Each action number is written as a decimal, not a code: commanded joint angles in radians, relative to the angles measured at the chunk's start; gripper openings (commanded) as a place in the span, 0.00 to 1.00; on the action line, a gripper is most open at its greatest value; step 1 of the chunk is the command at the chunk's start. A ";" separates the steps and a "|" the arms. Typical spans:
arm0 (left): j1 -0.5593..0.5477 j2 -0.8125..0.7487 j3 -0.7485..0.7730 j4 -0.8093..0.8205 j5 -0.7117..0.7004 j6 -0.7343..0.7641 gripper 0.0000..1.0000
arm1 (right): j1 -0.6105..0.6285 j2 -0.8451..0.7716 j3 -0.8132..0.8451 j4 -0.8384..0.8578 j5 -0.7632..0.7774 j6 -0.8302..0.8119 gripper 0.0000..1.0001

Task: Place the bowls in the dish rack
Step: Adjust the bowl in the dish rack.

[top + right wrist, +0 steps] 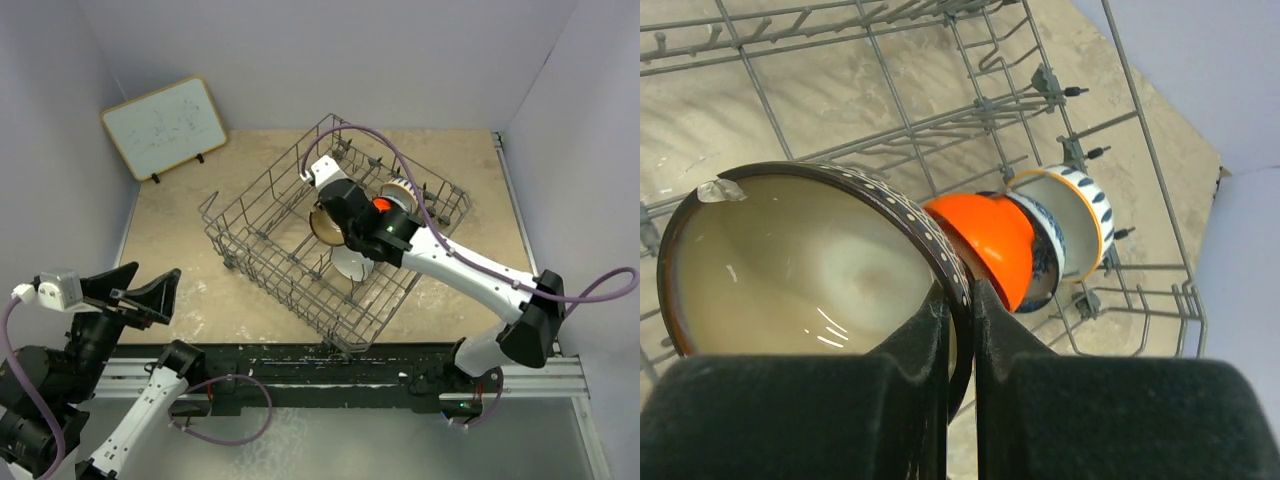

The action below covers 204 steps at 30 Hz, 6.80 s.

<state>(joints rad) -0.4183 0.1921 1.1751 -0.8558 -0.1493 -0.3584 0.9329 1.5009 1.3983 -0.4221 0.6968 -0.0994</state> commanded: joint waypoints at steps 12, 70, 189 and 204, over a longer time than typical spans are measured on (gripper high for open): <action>0.003 0.254 -0.045 -0.006 0.169 -0.346 0.99 | 0.271 0.033 -0.001 -0.454 0.449 0.518 0.00; 0.506 0.973 -0.150 0.854 0.507 -0.288 0.83 | -0.042 -0.224 -0.122 0.009 0.357 0.116 0.00; 0.493 0.381 0.037 0.156 0.753 -0.154 0.99 | -0.166 -0.063 0.188 -0.442 -0.386 0.415 0.80; 0.465 0.354 0.014 0.132 0.766 -0.133 0.99 | -0.229 -0.050 0.050 -0.658 -0.566 0.619 0.68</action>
<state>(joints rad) 0.0574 0.5648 1.2083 -0.7528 0.5926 -0.5106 0.7055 1.4601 1.4712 -1.0298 0.1669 0.4385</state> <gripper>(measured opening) 0.992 0.695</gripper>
